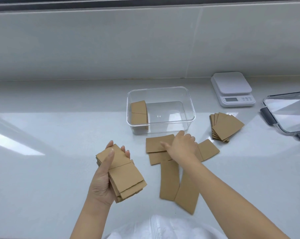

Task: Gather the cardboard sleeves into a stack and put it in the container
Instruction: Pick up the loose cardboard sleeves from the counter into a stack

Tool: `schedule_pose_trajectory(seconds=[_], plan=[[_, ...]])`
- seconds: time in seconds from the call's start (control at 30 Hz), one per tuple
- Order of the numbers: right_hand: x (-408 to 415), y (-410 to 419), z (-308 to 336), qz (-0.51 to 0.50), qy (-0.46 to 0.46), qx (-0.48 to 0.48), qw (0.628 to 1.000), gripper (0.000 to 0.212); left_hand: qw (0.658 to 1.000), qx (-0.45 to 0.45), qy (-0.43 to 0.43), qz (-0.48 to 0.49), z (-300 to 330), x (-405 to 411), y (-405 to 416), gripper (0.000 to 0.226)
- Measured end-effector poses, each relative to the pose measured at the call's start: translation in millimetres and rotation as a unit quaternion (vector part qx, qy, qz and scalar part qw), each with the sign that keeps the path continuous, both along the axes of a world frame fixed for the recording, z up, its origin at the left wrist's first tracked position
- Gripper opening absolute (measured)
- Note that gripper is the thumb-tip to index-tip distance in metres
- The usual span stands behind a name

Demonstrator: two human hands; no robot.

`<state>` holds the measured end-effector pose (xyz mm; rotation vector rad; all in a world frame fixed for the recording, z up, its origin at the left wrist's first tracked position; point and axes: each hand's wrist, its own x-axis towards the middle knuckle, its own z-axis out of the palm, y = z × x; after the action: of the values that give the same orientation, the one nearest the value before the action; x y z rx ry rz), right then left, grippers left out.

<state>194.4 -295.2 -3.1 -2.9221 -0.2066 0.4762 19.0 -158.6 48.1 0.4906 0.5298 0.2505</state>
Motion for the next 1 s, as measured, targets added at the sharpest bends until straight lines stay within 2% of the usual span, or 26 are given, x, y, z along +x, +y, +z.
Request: schedule_pose_trajectory(seconds=[0.07,0.17,0.23,0.3,0.4,0.47,0.53,0.63,0.77,0.8,0.9,1.0], plan=[[-2,5,-8,0.012,-0.021,-0.026,0.999,0.075,1.0,0.003,0.014,0.01,-1,2,-2,0.038],[-1,4,-13,0.007,-0.032,0.006,0.999,0.072,0.999,0.013,0.025,0.017,-1,2,0,0.037],[0,1,-14,0.001,-0.022,0.055,0.998,0.066,0.999,0.03,0.031,0.01,0,3,1,0.038],[-1,-3,-12,-0.01,0.011,0.145,0.989,0.054,0.998,0.049,0.043,-0.001,-1,4,1,0.042],[-6,-9,-5,-0.042,0.09,0.311,0.945,0.029,0.998,0.035,0.049,-0.005,-1,6,1,0.035],[-6,-12,0,-0.059,0.117,0.368,0.921,0.018,0.999,0.026,0.038,-0.009,-1,7,2,0.054],[-2,-17,6,-0.082,0.121,0.41,0.9,0.013,1.0,0.018,0.02,-0.006,-1,7,4,0.073],[7,-26,22,-0.102,0.117,0.489,0.858,0.008,1.0,-0.005,-0.006,-0.015,-1,7,7,0.079],[12,-39,62,-0.009,0.191,0.61,0.769,0.016,0.998,-0.048,0.005,-0.048,-1,8,12,0.082],[10,-41,72,0.033,0.221,0.613,0.758,0.02,0.996,-0.05,0.008,-0.071,0,10,12,0.084],[1,-37,93,0.16,0.292,0.545,0.77,0.02,0.986,-0.016,0.005,-0.164,6,16,8,0.093],[-15,-20,101,0.205,0.299,0.504,0.784,0.017,0.961,0.059,-0.01,-0.271,13,25,-1,0.096]])
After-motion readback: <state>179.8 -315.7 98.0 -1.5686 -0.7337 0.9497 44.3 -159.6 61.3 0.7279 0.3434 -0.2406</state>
